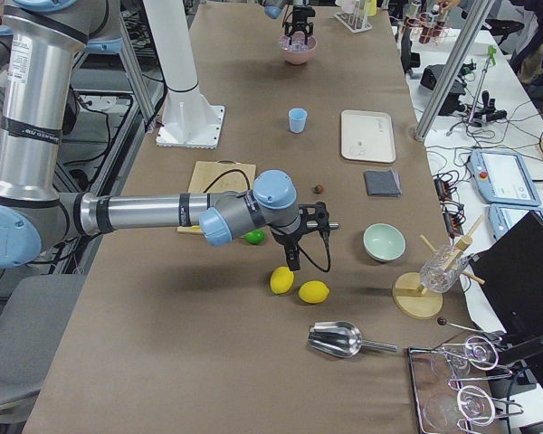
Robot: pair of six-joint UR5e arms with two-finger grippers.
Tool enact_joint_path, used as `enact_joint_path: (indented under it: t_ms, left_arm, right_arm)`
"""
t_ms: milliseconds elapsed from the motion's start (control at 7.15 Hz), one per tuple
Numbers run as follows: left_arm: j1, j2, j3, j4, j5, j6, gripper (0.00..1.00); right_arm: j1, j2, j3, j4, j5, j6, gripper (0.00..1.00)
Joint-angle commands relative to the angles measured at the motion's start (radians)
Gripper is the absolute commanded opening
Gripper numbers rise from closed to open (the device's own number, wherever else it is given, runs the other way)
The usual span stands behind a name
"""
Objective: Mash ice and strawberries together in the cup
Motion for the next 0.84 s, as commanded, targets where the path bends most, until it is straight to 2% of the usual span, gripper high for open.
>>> enact_joint_path:
  t_ms: [0, 559, 699]
  left_arm:
    - [0.049, -0.006, -0.004, -0.011, 0.004, -0.078, 0.90]
    - [0.062, 0.006, 0.005, -0.032, 0.006, -0.079, 0.89]
    - [0.063, 0.006, 0.007, -0.032, 0.004, -0.079, 0.83]
  right_arm:
    - [0.000, 0.001, 0.001, 0.000, 0.000, 0.001, 1.00]
    - [0.000, 0.007, -0.005, 0.000, -0.006, 0.001, 1.00]
    - [-0.001, 0.007, -0.005, 0.000, -0.006, 0.001, 1.00]
